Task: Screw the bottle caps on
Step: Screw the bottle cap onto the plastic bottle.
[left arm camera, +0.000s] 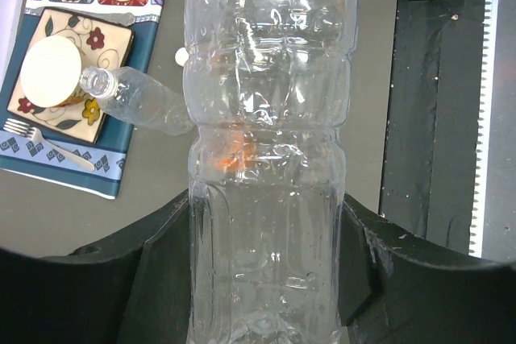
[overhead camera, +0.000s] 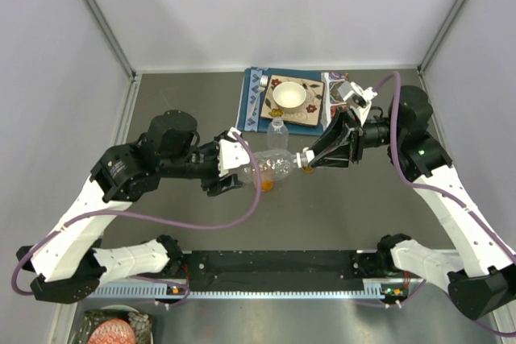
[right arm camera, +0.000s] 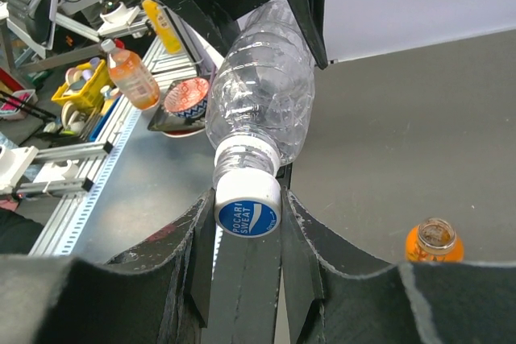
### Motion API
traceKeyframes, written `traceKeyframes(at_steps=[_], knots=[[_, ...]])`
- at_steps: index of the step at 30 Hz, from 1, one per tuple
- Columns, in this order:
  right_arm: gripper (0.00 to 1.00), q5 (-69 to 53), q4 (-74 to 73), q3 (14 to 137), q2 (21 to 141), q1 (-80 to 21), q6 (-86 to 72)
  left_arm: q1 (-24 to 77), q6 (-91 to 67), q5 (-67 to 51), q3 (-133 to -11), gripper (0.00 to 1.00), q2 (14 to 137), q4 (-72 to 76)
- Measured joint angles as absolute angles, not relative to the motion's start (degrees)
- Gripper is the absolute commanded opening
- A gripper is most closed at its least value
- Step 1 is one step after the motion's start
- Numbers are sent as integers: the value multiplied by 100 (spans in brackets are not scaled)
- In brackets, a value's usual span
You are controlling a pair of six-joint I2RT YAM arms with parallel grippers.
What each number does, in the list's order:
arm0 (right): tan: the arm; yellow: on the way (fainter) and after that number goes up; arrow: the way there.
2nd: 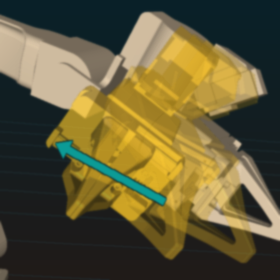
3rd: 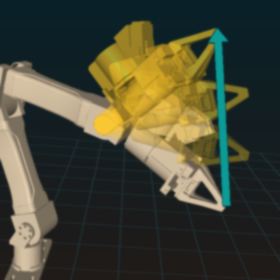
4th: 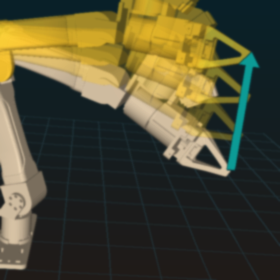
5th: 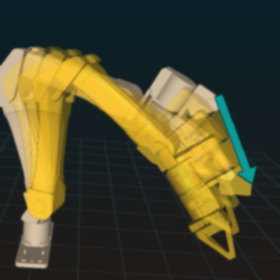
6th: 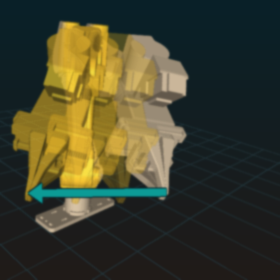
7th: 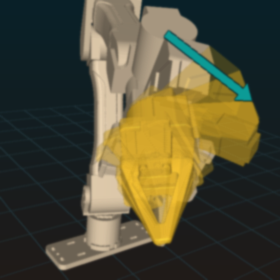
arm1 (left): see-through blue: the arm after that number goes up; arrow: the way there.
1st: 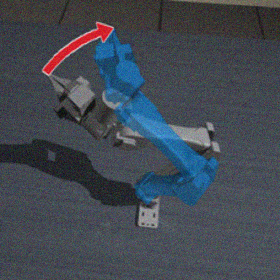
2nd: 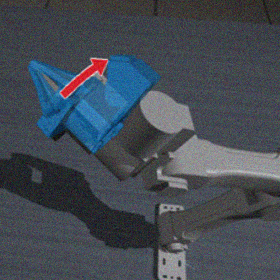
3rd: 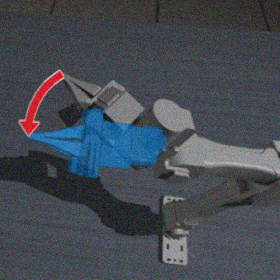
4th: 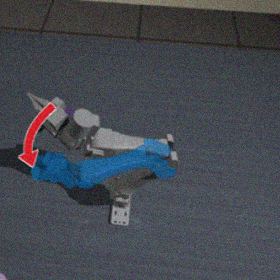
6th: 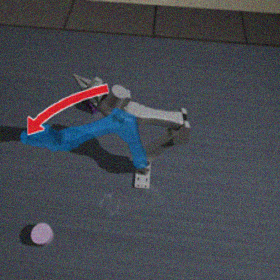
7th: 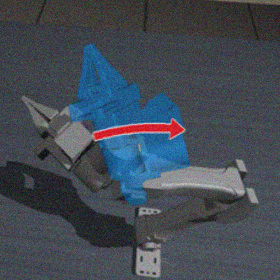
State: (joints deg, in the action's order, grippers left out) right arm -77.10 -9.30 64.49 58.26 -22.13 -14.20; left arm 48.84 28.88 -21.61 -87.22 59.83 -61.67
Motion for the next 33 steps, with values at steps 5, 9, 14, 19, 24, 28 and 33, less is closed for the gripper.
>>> traceKeyframes(at_steps=[5, 9, 14, 19, 24, 28, 33], knots=[[12, -7706, -930, 6449, 5830, -2283, -1420, 4884, 2888, -2163, -8733, 46, 5992, -6193], [11, -7684, -921, 6453, 5887, -2436, -1420, 4884, 2891, -2193, -8744, 46, 6016, -6270], [11, -7662, -945, 6455, 5968, -2477, -1420, 4877, 2886, -2163, -8744, 46, 6025, -6346], [11, -7631, -943, 6460, 5968, -2497, -1420, 4877, 2867, -2145, -8744, 45, 6025, -6346], [11, -7450, -921, 6460, 5990, -2561, -1468, 4895, 2808, -1977, -8744, 44, 6016, -6344], [10, -7325, -836, 6460, 6088, -2587, -1638, 5122, 2777, -1511, -8744, 44, 6040, -6346], [9, -7118, -683, 6460, 6217, -2639, -1964, 5332, 2801, -921, -8753, 44, 6055, -6346]])
